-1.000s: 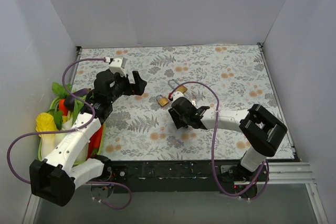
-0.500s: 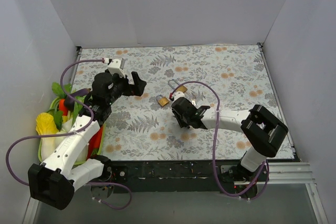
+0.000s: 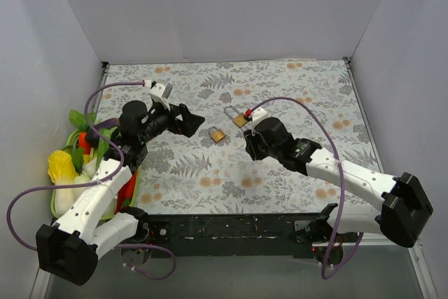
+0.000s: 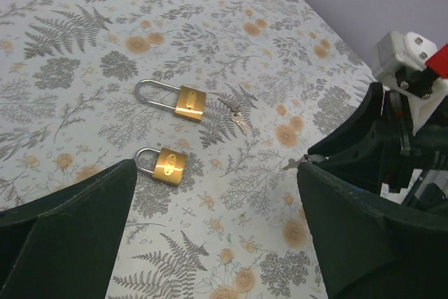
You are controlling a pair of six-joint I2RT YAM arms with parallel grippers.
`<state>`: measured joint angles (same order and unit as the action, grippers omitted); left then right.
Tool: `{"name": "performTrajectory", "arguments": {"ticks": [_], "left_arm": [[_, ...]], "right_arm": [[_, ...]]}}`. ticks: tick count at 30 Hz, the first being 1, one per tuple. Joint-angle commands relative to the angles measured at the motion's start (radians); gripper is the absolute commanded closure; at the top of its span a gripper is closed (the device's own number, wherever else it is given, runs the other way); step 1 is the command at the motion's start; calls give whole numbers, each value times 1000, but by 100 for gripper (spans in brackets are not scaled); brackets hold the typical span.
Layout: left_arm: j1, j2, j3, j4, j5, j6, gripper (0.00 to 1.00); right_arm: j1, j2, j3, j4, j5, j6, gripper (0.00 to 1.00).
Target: Unlock with the key
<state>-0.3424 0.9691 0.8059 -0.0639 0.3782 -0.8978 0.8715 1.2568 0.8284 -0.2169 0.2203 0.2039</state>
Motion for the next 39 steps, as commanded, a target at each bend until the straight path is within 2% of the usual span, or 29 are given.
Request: {"name": "performTrajectory", "arguments": {"ticks": [1,4,5,8,15,18,25,27,39], "left_arm": [[0,-23,-22,90,259,0,2],[-1,-38,-71,195,408,-30,2],[-1,-41,-83,226,498,-45,2],[-3,-50,-125,331,624,-119,2],[-6,-18,-169,571,786,-300,2],[-7,5,-183,647,797,-384,2],[-23,89,-234,981,815,-624,2],[-33,105,-234,1001,820,-639,2],[-107,138,-243,1041,826,-656,2]], "right_arm": [[-12,-95,0,-45,-114,-35,99],[-20,-129,43,-82,-174,-20,99],[-22,-138,55,-105,-214,-17,99],[-23,-174,107,-133,-301,-14,99],[-25,-243,193,-139,-449,-12,99],[-25,-241,228,-138,-512,-11,99],[-25,-214,304,-98,-679,20,99],[-23,-208,317,-73,-723,37,99],[-22,-195,291,69,-771,91,99]]}}
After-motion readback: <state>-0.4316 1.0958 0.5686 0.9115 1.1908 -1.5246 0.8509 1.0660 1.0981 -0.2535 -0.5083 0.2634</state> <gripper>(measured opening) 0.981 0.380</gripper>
